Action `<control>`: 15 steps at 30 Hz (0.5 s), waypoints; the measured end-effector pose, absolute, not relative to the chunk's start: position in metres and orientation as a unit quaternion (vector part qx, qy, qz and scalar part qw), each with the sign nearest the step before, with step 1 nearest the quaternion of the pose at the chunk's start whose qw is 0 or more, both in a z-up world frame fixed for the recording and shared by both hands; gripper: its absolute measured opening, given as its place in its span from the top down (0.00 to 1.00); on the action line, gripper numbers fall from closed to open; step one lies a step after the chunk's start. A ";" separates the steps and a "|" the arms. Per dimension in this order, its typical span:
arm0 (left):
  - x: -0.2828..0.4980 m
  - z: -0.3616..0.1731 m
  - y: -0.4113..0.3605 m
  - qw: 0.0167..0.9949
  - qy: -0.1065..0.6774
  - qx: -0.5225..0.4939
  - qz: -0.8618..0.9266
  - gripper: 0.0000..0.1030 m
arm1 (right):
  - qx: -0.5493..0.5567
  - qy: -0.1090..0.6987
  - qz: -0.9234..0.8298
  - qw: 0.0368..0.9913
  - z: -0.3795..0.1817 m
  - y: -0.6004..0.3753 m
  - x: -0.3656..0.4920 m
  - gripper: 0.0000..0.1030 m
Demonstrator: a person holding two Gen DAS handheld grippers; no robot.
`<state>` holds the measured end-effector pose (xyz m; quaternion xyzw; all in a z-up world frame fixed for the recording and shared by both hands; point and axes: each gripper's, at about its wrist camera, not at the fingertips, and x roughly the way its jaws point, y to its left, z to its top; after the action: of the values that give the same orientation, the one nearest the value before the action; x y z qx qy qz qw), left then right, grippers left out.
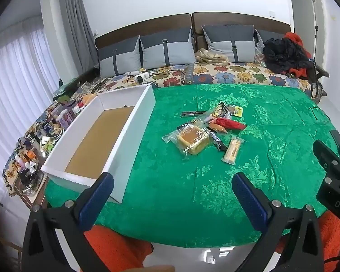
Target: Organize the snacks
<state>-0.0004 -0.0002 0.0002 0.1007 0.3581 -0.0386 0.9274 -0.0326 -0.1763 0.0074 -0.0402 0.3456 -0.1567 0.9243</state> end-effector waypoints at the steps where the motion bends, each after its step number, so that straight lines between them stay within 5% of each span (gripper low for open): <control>1: 0.000 0.000 0.000 0.927 0.361 0.098 -0.040 0.00 | -0.039 0.343 -0.156 0.925 0.008 -0.176 -0.033 0.04; 15: -0.001 -0.007 0.004 0.926 0.365 0.093 -0.039 0.00 | -0.050 0.347 -0.155 0.924 0.008 -0.169 -0.033 0.04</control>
<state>-0.0006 0.0037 -0.0071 0.0927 0.3648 -0.0393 0.9256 -0.0331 -0.1694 0.0078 -0.0503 0.3468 -0.1549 0.9237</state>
